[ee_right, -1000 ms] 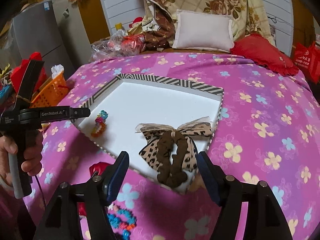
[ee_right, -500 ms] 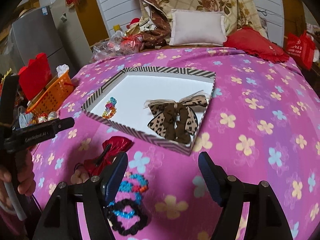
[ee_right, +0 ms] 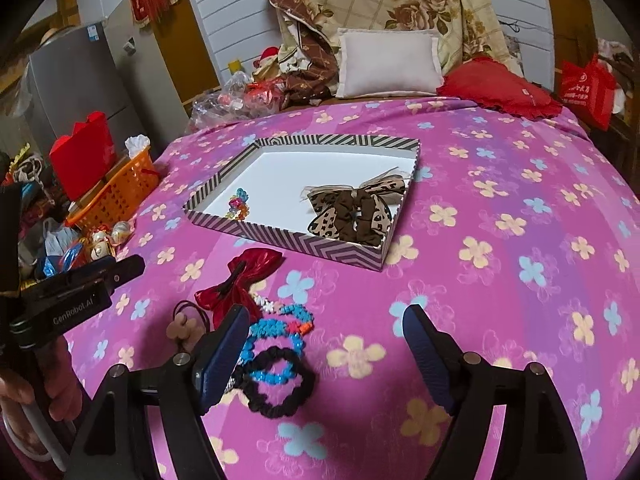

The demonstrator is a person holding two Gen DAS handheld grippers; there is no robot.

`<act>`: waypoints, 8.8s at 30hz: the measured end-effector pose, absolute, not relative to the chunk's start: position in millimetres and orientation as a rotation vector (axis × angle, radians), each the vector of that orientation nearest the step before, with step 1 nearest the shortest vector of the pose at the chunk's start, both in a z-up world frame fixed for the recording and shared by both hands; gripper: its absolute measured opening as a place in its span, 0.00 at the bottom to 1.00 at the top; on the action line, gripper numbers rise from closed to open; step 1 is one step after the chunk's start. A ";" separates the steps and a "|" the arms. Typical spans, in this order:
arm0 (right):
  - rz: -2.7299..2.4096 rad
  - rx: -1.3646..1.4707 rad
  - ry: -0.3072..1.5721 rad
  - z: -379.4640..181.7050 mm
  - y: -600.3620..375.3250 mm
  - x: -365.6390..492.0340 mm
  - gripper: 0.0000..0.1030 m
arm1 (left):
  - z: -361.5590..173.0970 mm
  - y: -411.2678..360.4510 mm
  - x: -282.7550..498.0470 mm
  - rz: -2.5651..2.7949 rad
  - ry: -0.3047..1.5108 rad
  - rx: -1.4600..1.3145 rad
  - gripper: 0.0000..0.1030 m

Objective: Organize jewelry
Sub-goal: 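Withdraw both tools from the tray back over the remaining jewelry, then grasp the red bow clip with the left tool while the right tool grasps the black scrunchie, then carry the red bow and black scrunchie into the tray and release both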

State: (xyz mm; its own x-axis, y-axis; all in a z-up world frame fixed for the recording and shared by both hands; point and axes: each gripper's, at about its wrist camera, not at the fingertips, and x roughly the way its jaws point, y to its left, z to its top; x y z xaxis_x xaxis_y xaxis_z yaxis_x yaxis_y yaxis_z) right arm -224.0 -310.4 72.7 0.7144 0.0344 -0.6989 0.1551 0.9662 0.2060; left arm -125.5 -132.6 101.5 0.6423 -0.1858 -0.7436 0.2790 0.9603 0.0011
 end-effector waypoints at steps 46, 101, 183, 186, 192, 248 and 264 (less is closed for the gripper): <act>-0.069 0.201 0.803 65.5 -288.7 -246.8 0.75 | 85.0 -113.9 -156.2 -0.228 0.860 0.093 0.54; 0.040 0.166 0.897 -4.9 -285.3 -219.8 0.06 | 60.9 -148.9 -96.6 -0.359 1.028 0.003 0.65; 0.038 0.163 0.750 75.3 -303.1 -170.4 0.05 | 80.4 -168.3 -65.1 -0.322 0.970 0.077 0.14; 0.037 0.158 0.749 76.4 -304.4 -162.5 0.05 | 80.7 -171.9 -59.6 -0.318 0.968 0.092 0.14; 0.034 0.161 0.747 76.9 -309.5 -147.2 0.05 | 81.4 -177.8 -45.9 -0.312 0.965 0.102 0.14; 0.000 0.175 0.850 39.7 -327.1 -64.3 0.37 | 40.4 -219.4 54.1 -0.256 0.998 0.134 0.49; -0.034 0.199 0.802 60.3 -316.1 -117.2 0.42 | 78.9 -193.1 -12.6 -0.256 0.913 0.120 0.59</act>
State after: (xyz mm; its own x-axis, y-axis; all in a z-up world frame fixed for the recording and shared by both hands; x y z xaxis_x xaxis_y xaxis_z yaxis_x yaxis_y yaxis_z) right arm -117.2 -316.1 60.3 0.6956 0.0451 -0.7170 0.1057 0.9807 0.1643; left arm -12.6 -193.1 78.9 0.5840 -0.1680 -0.7942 0.2691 0.9631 -0.0059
